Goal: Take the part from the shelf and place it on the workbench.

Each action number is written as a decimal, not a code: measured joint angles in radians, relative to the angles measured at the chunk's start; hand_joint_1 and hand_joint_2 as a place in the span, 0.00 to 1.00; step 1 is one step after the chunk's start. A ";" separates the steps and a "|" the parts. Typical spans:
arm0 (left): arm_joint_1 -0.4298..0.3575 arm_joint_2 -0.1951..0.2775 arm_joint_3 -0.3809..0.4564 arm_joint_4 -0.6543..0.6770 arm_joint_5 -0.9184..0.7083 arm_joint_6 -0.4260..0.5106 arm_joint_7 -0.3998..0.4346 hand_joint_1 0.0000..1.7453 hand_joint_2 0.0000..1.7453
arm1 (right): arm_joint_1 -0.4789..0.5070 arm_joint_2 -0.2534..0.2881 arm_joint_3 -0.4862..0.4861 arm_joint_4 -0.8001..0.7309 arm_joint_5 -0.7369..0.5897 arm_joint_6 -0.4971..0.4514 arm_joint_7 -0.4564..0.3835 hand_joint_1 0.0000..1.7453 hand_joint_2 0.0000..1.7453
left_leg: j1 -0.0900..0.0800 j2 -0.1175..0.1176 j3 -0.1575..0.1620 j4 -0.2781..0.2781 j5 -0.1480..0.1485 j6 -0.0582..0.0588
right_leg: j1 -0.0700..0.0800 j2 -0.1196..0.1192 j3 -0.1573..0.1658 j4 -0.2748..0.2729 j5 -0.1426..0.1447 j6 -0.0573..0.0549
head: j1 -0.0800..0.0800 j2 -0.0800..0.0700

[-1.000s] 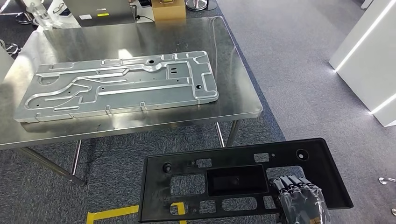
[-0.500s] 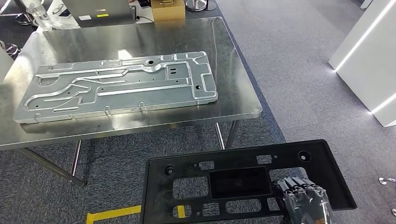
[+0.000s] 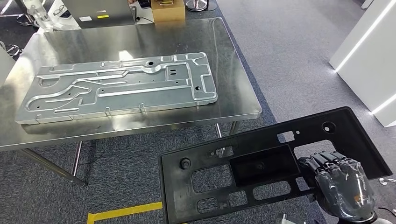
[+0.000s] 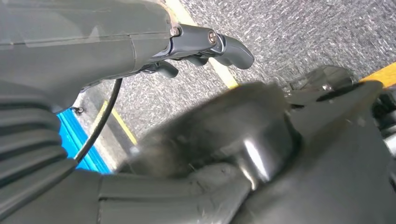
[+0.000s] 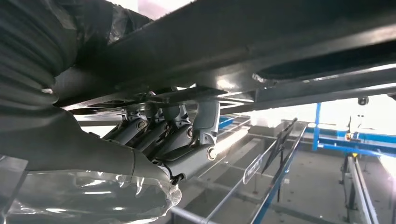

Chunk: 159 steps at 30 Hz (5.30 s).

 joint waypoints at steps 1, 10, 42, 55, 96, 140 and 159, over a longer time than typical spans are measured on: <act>0.003 0.010 0.003 0.000 -0.002 -0.008 -0.010 0.00 1.00 | -0.017 0.006 0.000 0.012 -0.012 0.005 -0.016 0.97 1.00 | 0.003 -0.002 0.004 0.003 -0.006 -0.005 | -0.004 0.000 -0.003 -0.008 0.023 0.004 | 0.000 0.000; -0.012 0.121 0.013 0.000 -0.003 -0.121 0.034 0.00 1.00 | -0.224 0.082 0.023 0.204 -0.142 0.083 -0.168 0.97 1.00 | 0.018 -0.005 -0.001 0.073 -0.081 -0.066 | -0.006 0.010 0.081 -0.203 0.091 -0.033 | 0.004 0.000; -0.002 0.248 0.037 0.000 -0.010 -0.145 0.049 0.00 1.00 | -0.844 0.343 0.323 0.774 -0.199 0.178 -0.266 0.97 1.00 | -0.002 0.001 -0.129 0.158 -0.042 -0.056 | 0.011 0.007 0.093 -0.233 0.108 -0.057 | 0.002 0.000; -0.002 0.292 0.056 0.000 -0.007 -0.158 -0.004 0.00 1.00 | -1.161 0.600 0.480 1.015 -0.168 0.273 -0.250 0.97 1.00 | 0.020 -0.006 -0.191 0.090 0.088 -0.062 | 0.010 0.010 0.129 -0.236 0.071 -0.026 | 0.002 0.000; 0.008 0.291 0.065 0.001 -0.016 -0.155 -0.010 0.00 1.00 | -1.167 0.686 0.602 1.128 -0.184 0.266 -0.252 0.97 1.00 | 0.004 -0.014 -0.129 0.091 0.037 -0.029 | 0.045 0.006 -0.001 -0.110 0.115 -0.085 | -0.003 0.000; 0.006 0.291 0.123 0.002 -0.016 -0.162 -0.038 0.00 0.00 | -1.172 0.687 0.516 1.436 -0.259 0.226 -0.265 0.00 0.00 | 0.028 -0.012 -0.189 0.089 0.096 -0.063 | 0.027 0.010 0.186 -0.274 0.061 -0.044 | -0.005 0.000; 0.007 0.291 0.154 0.002 -0.013 -0.161 -0.015 0.00 0.00 | -1.151 0.707 0.527 1.269 -0.293 0.276 -0.292 0.00 0.00 | 0.024 -0.012 -0.187 0.088 0.094 -0.063 | 0.021 0.010 0.185 -0.272 0.058 -0.044 | -0.006 0.000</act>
